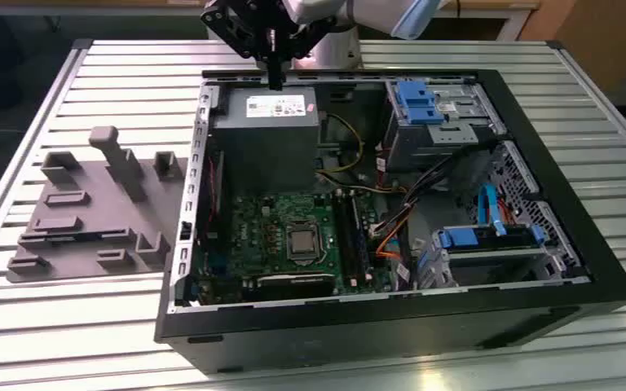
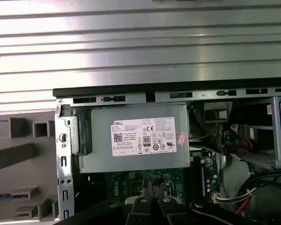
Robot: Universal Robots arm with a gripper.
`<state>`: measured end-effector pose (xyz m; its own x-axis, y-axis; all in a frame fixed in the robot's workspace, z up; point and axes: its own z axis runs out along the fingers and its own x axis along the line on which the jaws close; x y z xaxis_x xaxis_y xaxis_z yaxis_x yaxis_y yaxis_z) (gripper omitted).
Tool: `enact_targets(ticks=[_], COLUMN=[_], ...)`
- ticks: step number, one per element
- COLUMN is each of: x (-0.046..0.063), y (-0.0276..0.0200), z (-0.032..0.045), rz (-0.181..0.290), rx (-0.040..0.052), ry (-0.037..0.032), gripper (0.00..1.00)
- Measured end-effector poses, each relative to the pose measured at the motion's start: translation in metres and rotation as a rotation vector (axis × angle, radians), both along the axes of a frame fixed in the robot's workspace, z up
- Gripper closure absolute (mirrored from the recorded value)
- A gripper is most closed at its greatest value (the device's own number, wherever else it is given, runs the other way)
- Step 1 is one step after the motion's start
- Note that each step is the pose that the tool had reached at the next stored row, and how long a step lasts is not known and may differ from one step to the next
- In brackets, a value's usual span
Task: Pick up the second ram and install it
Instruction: 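Reach for the second ram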
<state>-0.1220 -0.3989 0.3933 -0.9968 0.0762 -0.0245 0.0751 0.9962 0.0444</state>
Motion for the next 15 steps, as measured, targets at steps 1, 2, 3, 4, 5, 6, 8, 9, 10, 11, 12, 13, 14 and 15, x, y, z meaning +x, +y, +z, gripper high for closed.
enact_targets(ticks=[1,2,3,4,5,6,8,9,10,11,12,13,14,15], x=[0.0,0.0,0.0,0.0,-0.0001,-0.0004,-0.0015,-0.002,-0.0025,-0.003,-0.0037,-0.0042,-0.0045,-0.0051], y=[0.0,0.0,0.0,0.0,0.0,0.0,0.0,0.0,0.0,0.0,0.0,0.0,0.0,0.0], z=[0.0,0.0,0.0,0.0,0.0,0.0,0.0,-0.0001,-0.0001,-0.0001,-0.0001,-0.0001,-0.0001,-0.0001], rz=[0.0,0.0,0.0,0.0,0.0,0.0,0.0,0.0,0.0,0.0,0.0,0.0,0.0,0.0], rx=[-0.0001,-0.0001,-0.0001,-0.0001,0.0,-0.0001,-0.0001,0.0,0.0,-0.0001,0.0,-0.0001,-0.0001,-0.0001], ry=[0.0,0.0,0.0001,0.0001,0.0,0.0001,0.0001,0.0,0.0,0.0,0.0,0.0,0.0,0.0001], gripper=[0.89,0.89,0.89,0.89,0.89,0.89,0.89,0.89,0.89,0.89,0.89,0.89,0.89,0.89])
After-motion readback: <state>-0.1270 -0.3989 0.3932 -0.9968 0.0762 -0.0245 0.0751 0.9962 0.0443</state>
